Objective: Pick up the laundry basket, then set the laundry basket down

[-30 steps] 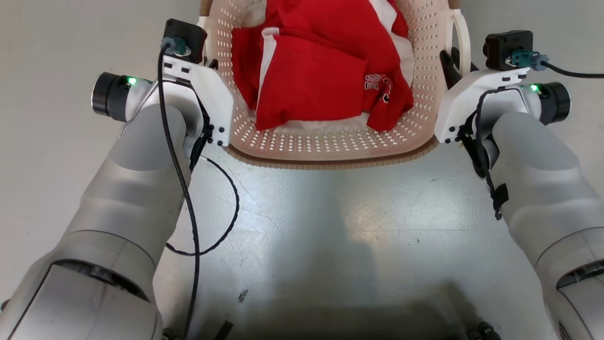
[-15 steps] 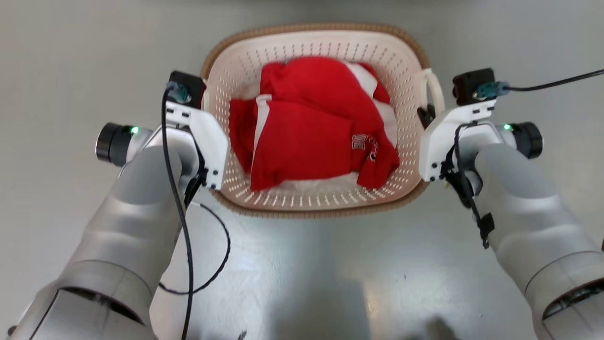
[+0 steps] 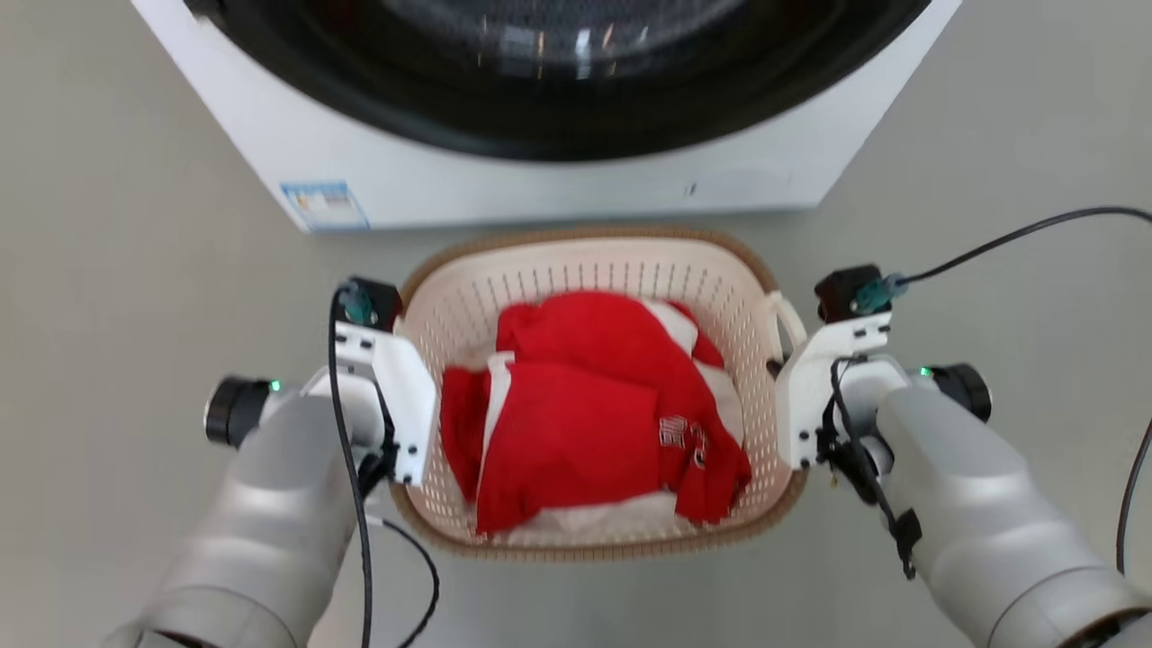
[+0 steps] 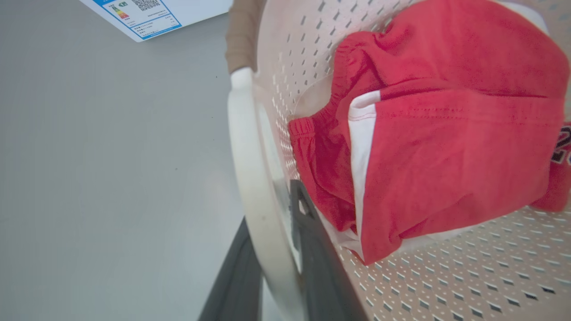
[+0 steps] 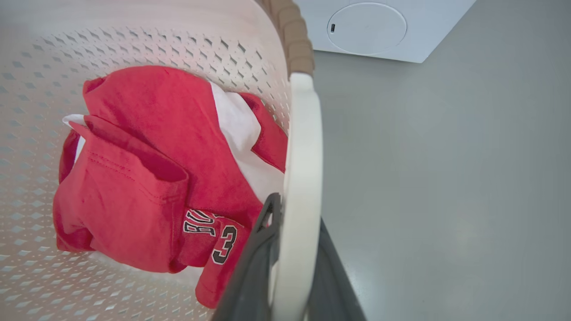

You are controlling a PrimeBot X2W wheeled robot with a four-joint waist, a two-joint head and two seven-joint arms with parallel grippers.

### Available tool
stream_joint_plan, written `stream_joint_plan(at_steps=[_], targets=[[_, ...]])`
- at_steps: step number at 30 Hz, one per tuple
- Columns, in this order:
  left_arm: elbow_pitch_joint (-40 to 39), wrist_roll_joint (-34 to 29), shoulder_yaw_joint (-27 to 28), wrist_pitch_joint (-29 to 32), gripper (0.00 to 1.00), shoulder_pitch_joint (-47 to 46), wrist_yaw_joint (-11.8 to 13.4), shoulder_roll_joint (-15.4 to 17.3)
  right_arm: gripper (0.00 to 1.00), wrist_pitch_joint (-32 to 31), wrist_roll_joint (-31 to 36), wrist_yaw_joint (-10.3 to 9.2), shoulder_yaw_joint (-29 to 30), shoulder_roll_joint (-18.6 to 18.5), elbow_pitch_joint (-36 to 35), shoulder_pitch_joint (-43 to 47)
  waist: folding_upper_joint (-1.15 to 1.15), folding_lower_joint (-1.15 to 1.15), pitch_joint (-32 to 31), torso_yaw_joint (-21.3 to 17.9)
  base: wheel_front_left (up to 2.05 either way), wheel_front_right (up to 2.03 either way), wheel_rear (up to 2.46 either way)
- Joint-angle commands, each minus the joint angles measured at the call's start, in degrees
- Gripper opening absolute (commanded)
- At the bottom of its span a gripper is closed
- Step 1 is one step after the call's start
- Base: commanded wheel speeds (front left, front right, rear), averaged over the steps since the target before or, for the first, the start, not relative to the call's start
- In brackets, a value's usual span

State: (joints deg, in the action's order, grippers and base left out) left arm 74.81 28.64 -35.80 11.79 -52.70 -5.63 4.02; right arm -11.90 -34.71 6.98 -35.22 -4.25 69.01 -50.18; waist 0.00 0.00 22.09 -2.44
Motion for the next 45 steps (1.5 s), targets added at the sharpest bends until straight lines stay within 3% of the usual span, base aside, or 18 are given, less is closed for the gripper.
stream_joint_plan(at_steps=[1, 11, 17, 30, 45], targets=[[-0.9, 0.3, 0.3, 0.4, 0.00, 0.6, -0.3, 1.5, 0.00, -0.7, -0.7, 0.51, -1.8, 1.4, -1.4, 1.7, 0.00, 0.00, -7.5, -1.1, 0.00, 0.00, 0.00], [-0.9, 1.8, -0.9, 3.3, 0.00, 7.9, -1.1, 0.3, 0.00, -4.2, -4.1, 0.51, -6.0, 1.4, 0.6, 6.1, 0.00, 0.00, -20.4, -0.6, 0.00, 0.00, 0.00], [-0.9, 2.6, -1.8, 3.8, 0.00, 9.7, -1.4, -0.7, 0.00, -5.9, -6.0, 0.51, -7.4, 1.4, 0.4, 7.0, 0.00, 0.00, -24.1, 0.1, 0.00, 0.00, 0.00], [-0.9, 3.5, -4.0, 6.4, 0.00, 11.8, -1.6, -1.0, 0.00, -8.0, -9.8, 0.51, -11.0, 1.4, -0.7, 9.1, 0.00, 0.00, -27.5, 0.1, 0.00, 0.00, 0.00], [-0.9, 5.1, -5.4, 7.3, 0.00, 11.8, -1.8, -1.1, 0.00, -8.5, -13.0, 0.51, -13.9, 1.4, -0.4, 9.4, 0.00, 0.00, -27.1, -0.6, 0.00, 0.00, 0.00]])
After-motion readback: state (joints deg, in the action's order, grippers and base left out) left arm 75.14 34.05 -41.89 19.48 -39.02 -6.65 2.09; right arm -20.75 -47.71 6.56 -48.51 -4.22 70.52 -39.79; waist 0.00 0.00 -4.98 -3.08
